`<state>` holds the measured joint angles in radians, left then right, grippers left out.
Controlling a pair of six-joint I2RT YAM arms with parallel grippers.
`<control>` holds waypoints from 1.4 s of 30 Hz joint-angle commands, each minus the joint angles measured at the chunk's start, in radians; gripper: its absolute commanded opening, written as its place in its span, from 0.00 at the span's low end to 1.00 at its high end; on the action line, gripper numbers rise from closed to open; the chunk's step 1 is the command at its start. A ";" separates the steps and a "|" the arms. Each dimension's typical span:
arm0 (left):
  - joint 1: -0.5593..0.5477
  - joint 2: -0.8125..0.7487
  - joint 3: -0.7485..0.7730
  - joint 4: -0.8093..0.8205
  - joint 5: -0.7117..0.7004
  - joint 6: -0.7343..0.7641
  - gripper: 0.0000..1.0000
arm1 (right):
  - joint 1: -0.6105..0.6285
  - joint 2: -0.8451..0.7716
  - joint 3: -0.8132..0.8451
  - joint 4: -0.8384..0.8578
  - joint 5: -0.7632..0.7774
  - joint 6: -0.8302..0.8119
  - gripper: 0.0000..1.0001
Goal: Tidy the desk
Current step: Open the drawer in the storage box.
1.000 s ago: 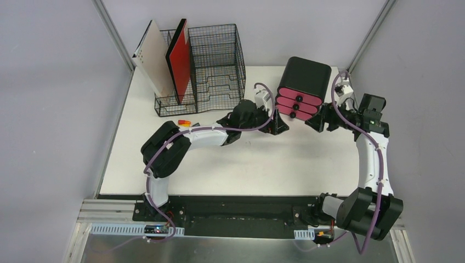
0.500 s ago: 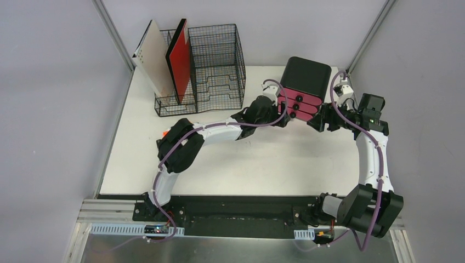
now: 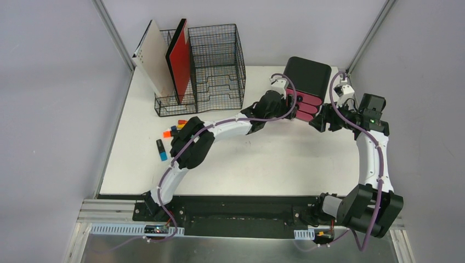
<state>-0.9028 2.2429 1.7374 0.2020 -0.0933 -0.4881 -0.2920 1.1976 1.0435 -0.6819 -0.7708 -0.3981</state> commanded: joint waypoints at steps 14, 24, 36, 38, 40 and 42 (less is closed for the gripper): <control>0.010 0.132 0.207 -0.040 -0.051 -0.136 0.50 | -0.011 -0.047 0.007 0.036 -0.015 -0.024 0.72; 0.015 0.176 0.248 -0.045 -0.110 -0.249 0.50 | -0.012 -0.048 0.006 0.036 -0.022 -0.027 0.72; 0.018 0.224 0.308 -0.073 -0.166 -0.325 0.37 | -0.012 -0.044 0.004 0.036 -0.027 -0.031 0.72; 0.018 0.222 0.311 -0.079 -0.167 -0.328 0.31 | -0.012 -0.044 0.004 0.036 -0.029 -0.033 0.72; 0.018 0.216 0.301 -0.083 -0.167 -0.327 0.25 | -0.012 -0.043 0.004 0.035 -0.031 -0.033 0.72; 0.018 0.201 0.283 -0.082 -0.165 -0.325 0.18 | -0.012 -0.043 0.004 0.035 -0.031 -0.033 0.72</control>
<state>-0.8970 2.4535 2.0064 0.1272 -0.2092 -0.8021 -0.2970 1.1782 1.0431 -0.6777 -0.7742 -0.4141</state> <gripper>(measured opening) 0.315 0.722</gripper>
